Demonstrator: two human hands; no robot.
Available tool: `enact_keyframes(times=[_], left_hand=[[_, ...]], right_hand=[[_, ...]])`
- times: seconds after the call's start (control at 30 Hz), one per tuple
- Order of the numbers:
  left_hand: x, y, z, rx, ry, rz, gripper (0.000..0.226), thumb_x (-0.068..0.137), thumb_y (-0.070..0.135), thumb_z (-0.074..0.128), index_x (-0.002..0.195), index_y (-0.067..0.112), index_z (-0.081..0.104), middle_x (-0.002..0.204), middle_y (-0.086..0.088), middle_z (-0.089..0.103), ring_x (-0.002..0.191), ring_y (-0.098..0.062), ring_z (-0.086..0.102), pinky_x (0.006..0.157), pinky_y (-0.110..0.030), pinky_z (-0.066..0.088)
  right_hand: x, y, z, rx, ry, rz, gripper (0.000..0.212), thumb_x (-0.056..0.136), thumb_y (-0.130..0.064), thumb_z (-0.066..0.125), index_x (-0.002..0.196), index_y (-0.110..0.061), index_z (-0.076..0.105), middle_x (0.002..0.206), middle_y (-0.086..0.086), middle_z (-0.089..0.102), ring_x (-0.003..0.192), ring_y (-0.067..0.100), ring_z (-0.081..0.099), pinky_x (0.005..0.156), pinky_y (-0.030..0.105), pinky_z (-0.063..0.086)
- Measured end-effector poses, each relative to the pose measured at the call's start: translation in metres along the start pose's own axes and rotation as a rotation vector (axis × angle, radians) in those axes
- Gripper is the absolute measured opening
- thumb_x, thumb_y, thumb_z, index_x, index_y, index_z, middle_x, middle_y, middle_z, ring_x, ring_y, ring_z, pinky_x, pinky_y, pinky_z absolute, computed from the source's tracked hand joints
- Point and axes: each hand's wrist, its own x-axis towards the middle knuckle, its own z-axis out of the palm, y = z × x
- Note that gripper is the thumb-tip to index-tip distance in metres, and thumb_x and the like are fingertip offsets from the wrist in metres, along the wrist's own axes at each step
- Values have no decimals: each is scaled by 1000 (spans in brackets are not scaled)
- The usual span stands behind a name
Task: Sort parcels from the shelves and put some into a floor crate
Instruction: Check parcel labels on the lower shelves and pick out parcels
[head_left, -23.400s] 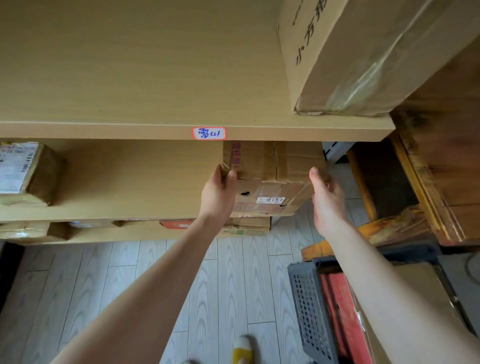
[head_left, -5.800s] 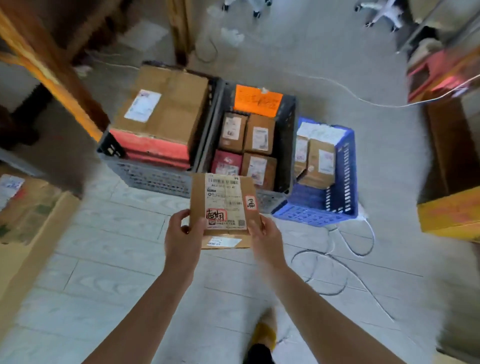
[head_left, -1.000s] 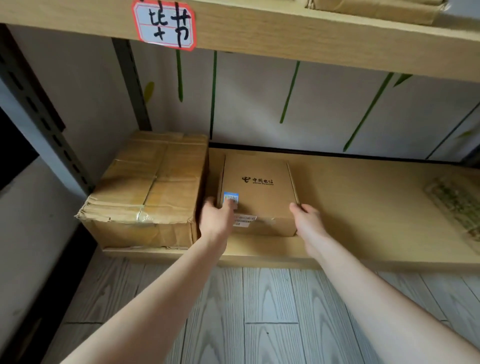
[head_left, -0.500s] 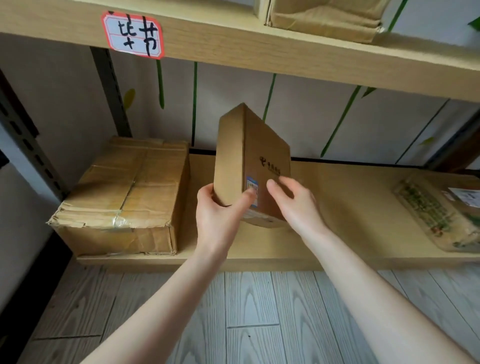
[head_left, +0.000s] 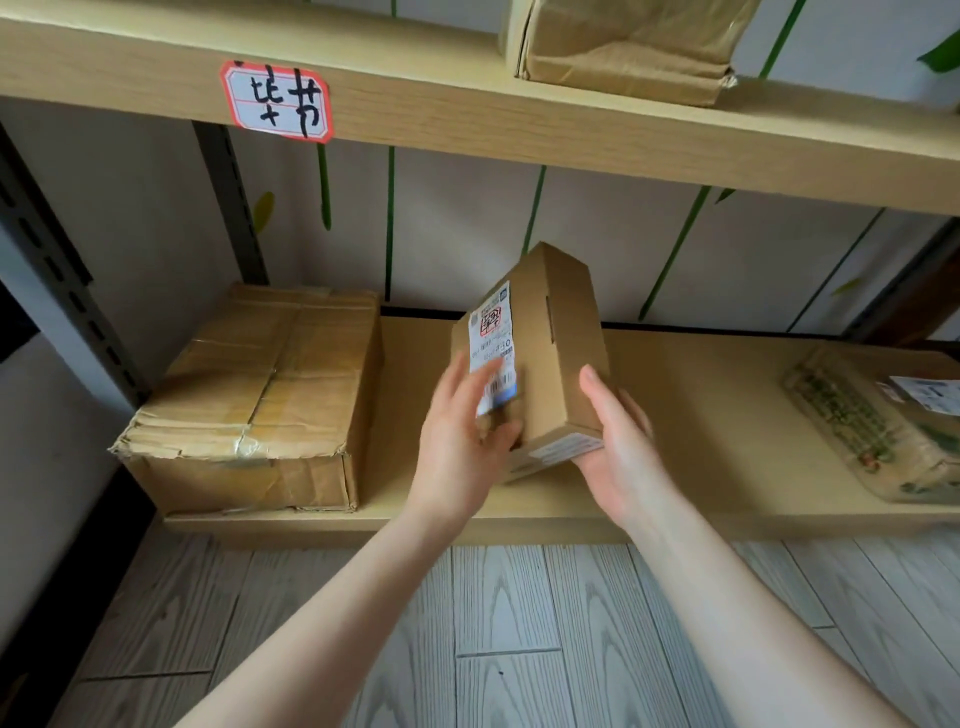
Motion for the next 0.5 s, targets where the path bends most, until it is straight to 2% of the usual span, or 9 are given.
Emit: enact_keyframes(times=[0.07, 0.1, 0.13, 0.17, 0.23, 0.3, 0.37, 0.43, 0.5], left_hand=[[3, -5, -5, 26, -48, -246, 112, 64, 40, 81, 149, 17, 13, 157, -5, 12, 146, -17, 6, 117, -40, 15], [3, -4, -9, -73, -97, -390, 127, 56, 45, 83, 150, 18, 2, 157, -3, 11, 146, -17, 8, 117, -41, 15], [3, -5, -12, -208, -133, -490, 131, 55, 44, 84, 149, 17, -3, 155, -1, 17, 143, -17, 17, 115, -37, 20], [2, -6, -14, -323, -151, -557, 126, 59, 38, 84, 149, 14, -1, 148, 1, 28, 134, -15, 30, 109, -30, 27], [2, -13, -18, -467, -132, -682, 96, 73, 27, 77, 145, 5, 18, 135, -2, 46, 111, -13, 46, 93, -26, 38], [6, -23, -24, -576, -73, -795, 59, 85, 18, 66, 137, 5, 41, 120, -7, 60, 95, -16, 55, 83, -27, 46], [8, -30, -27, -646, -25, -810, 37, 91, 8, 55, 128, 8, 53, 100, -4, 64, 84, -14, 58, 72, -24, 47], [7, -30, -24, -691, -5, -801, 32, 94, 6, 49, 125, 12, 57, 102, -4, 63, 87, -15, 57, 75, -28, 46], [7, -30, -21, -712, 0, -793, 31, 95, 6, 46, 123, 13, 57, 107, -6, 63, 94, -18, 55, 79, -30, 45]], right_hand=[[-5, 4, -8, -21, -83, 53, 73, 72, -42, 67, 134, -9, 47, 121, 13, 64, 109, 26, 63, 90, 39, 51], [-8, 7, -11, -36, -126, 93, 63, 78, -45, 59, 129, -9, 52, 119, 13, 65, 110, 25, 63, 93, 38, 49], [-9, 10, -16, -40, -148, 125, 55, 84, -45, 51, 125, -9, 57, 118, 13, 66, 112, 25, 62, 96, 37, 46], [-10, 11, -20, -16, -161, 141, 49, 89, -43, 44, 121, -9, 59, 116, 13, 67, 111, 24, 61, 99, 37, 44], [-8, 14, -29, 65, -126, 150, 39, 94, -36, 40, 111, -9, 63, 105, 11, 71, 105, 25, 61, 97, 36, 44], [-4, 15, -41, 57, -49, 107, 28, 97, -25, 39, 108, -12, 61, 94, 6, 73, 99, 23, 62, 85, 34, 49], [3, 17, -48, -16, 19, 45, 23, 97, -18, 39, 112, -20, 56, 88, 0, 72, 89, 18, 65, 70, 30, 50], [9, 20, -51, -74, 69, 31, 23, 96, -15, 38, 106, -23, 58, 74, -5, 73, 77, 13, 65, 63, 28, 48], [13, 20, -49, -114, 118, 19, 23, 94, -14, 41, 104, -21, 60, 75, -4, 72, 74, 12, 62, 61, 27, 48]])
